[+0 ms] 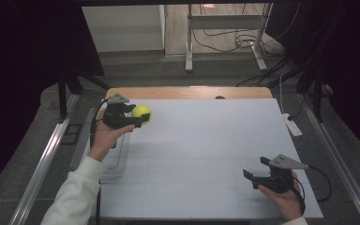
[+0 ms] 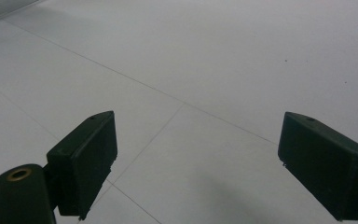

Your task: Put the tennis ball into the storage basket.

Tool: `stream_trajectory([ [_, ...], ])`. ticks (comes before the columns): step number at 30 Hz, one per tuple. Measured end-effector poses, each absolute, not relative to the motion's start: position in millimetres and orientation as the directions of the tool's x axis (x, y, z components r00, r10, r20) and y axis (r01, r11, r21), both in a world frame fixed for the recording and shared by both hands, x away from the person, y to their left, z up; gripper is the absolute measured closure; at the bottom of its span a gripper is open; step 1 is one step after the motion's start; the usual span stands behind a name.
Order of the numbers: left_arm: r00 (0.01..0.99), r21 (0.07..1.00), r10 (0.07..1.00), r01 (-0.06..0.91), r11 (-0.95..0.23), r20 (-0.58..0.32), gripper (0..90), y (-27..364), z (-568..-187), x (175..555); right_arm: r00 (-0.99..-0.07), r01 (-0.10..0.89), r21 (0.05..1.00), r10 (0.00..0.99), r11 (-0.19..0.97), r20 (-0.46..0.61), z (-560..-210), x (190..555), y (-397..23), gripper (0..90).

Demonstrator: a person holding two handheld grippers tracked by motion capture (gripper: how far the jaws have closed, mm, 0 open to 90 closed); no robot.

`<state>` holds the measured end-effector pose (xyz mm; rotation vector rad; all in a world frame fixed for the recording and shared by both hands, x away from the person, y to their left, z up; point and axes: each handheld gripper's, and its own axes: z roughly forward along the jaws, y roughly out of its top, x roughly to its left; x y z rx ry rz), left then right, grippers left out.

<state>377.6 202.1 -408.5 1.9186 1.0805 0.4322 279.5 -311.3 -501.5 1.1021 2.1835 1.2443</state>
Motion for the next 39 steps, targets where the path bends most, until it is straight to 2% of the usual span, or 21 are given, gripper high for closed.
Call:
stream_trajectory([
  [39, 0.471, 0.825, 0.877, 0.531, -0.193, -0.098, 27.5, 236.8, -402.1, 385.3, -0.608, 0.439, 0.849, 0.793, 0.295, 0.040, -501.1, 279.2, -311.6, 11.8],
])
